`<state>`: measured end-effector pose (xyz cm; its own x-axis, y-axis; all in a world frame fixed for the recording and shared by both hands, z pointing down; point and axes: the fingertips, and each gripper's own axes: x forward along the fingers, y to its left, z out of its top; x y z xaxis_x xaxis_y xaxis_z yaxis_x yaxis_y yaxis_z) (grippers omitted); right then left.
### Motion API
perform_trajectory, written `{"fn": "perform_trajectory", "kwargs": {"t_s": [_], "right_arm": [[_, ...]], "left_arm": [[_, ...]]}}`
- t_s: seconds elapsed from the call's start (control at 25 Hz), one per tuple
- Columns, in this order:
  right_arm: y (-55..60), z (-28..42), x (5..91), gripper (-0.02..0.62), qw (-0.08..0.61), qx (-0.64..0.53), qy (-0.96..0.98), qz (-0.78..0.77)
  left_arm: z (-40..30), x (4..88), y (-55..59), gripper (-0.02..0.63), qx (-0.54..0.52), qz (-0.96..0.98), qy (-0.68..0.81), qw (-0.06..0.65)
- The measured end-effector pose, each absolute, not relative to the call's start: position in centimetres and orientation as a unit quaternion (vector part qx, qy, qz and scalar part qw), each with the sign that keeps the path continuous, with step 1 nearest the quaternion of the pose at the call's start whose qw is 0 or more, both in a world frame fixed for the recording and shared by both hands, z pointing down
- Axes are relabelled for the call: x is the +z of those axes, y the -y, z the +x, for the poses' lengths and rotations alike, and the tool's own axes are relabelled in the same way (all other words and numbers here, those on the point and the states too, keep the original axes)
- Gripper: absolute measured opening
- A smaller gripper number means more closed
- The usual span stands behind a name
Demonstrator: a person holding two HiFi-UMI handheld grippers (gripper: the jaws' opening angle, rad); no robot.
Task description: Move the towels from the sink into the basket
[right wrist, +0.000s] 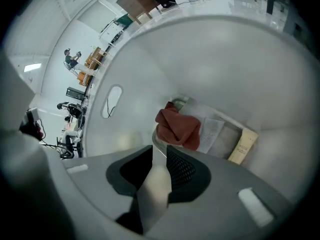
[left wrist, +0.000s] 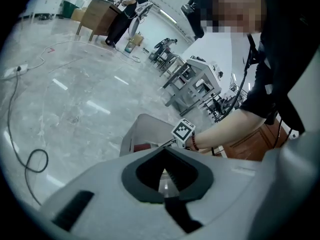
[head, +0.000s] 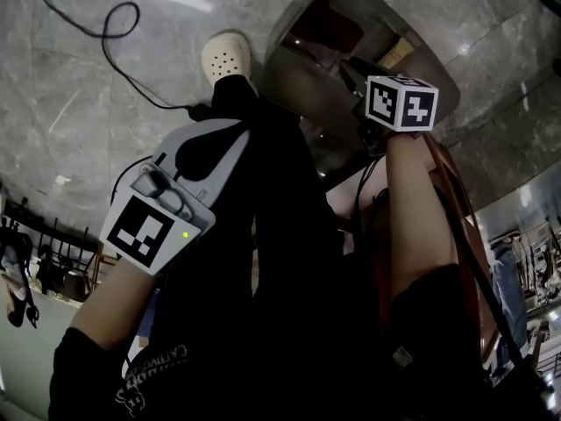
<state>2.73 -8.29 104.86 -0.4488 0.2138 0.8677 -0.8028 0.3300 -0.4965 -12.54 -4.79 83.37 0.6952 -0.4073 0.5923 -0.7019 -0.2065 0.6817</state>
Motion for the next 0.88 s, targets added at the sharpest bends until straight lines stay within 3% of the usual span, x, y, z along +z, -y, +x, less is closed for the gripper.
{"fn": "perform_trajectory", "kwargs": {"t_s": [0.2,0.28,0.44,0.6,0.72,0.88], "right_arm": [[10.1,5.4,98.7,0.089,0.464,0.533,0.66,0.254],[11.5,5.7,95.3,0.044,0.449,0.525,0.669,0.273],[14.3,5.1,87.3,0.009,0.412,0.49,0.719,0.27],[14.9,4.9,78.1,0.005,0.382,0.469,0.753,0.257],[16.2,6.2,70.1,0.005,0.322,0.466,0.766,0.303],[19.5,9.3,58.4,0.005,0.192,0.46,0.781,0.375]], "left_arm": [[-11.1,77.4,6.3,0.0,0.122,0.77,0.384,0.494],[-11.0,74.1,7.5,0.0,0.112,0.777,0.396,0.475],[-8.2,66.7,8.4,0.0,0.163,0.851,0.348,0.359],[-5.9,60.1,8.7,0.0,0.141,0.854,0.339,0.369],[-4.0,55.0,8.5,0.0,0.166,0.877,0.315,0.323],[-2.0,48.3,9.8,0.0,0.122,0.878,0.313,0.341]]}}
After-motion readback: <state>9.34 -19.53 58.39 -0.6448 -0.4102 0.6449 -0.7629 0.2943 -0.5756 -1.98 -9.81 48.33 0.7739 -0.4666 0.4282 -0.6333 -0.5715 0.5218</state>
